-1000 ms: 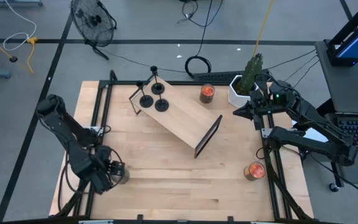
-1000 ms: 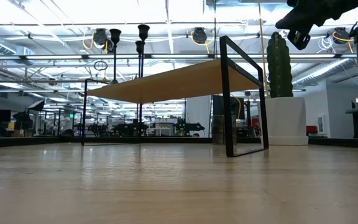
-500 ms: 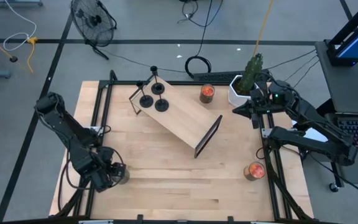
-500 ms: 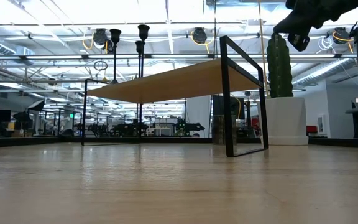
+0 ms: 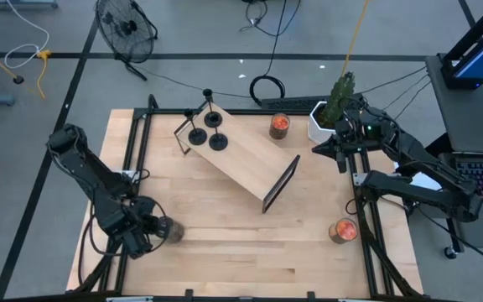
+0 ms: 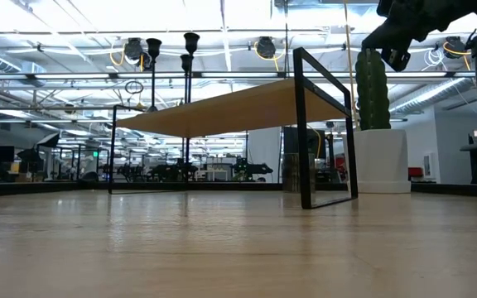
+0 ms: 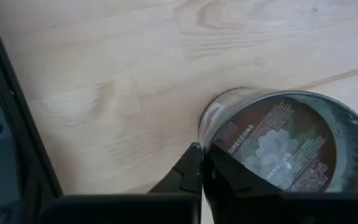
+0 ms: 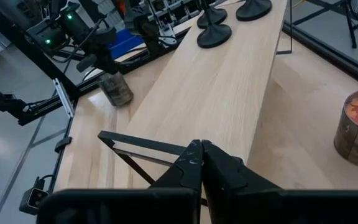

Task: Pick & Place candle stick holders
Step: Put the brown scented candle on the shelf

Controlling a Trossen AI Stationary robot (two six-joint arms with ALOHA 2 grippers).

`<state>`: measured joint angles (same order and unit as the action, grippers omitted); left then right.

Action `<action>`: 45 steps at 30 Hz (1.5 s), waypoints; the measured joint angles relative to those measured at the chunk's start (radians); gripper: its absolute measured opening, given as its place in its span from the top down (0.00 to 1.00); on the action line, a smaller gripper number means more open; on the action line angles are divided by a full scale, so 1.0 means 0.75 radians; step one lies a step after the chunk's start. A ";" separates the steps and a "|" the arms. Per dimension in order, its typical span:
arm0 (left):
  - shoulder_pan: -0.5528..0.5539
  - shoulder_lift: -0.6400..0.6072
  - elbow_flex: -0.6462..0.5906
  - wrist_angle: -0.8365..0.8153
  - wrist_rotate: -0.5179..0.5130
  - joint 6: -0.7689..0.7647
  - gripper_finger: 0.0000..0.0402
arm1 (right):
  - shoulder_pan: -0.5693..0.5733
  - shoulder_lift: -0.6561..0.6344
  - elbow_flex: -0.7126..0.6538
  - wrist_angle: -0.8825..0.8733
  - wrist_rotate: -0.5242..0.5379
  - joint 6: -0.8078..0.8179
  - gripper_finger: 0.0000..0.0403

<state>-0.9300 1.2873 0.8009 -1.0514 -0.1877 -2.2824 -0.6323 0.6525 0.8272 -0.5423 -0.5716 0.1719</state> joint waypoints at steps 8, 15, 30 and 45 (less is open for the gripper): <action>0.000 0.001 0.004 -0.003 -0.052 0.045 0.99 | 0.000 0.001 0.000 0.000 -0.001 0.035 1.00; 0.001 -0.017 0.111 -0.005 -0.179 0.145 0.99 | 0.000 0.001 0.000 0.000 -0.001 0.035 1.00; 0.404 0.031 0.632 -0.041 -0.497 0.875 1.00 | 0.000 0.001 -0.170 0.131 -0.007 0.034 1.00; 0.920 0.446 1.204 -0.041 -0.446 1.341 1.00 | 0.000 0.001 -0.234 0.403 -0.008 -0.085 1.00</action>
<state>-0.2402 1.6219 1.7036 -1.0824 -0.5224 -1.2767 -0.6324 0.6533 0.6518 -0.2399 -0.5777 0.1078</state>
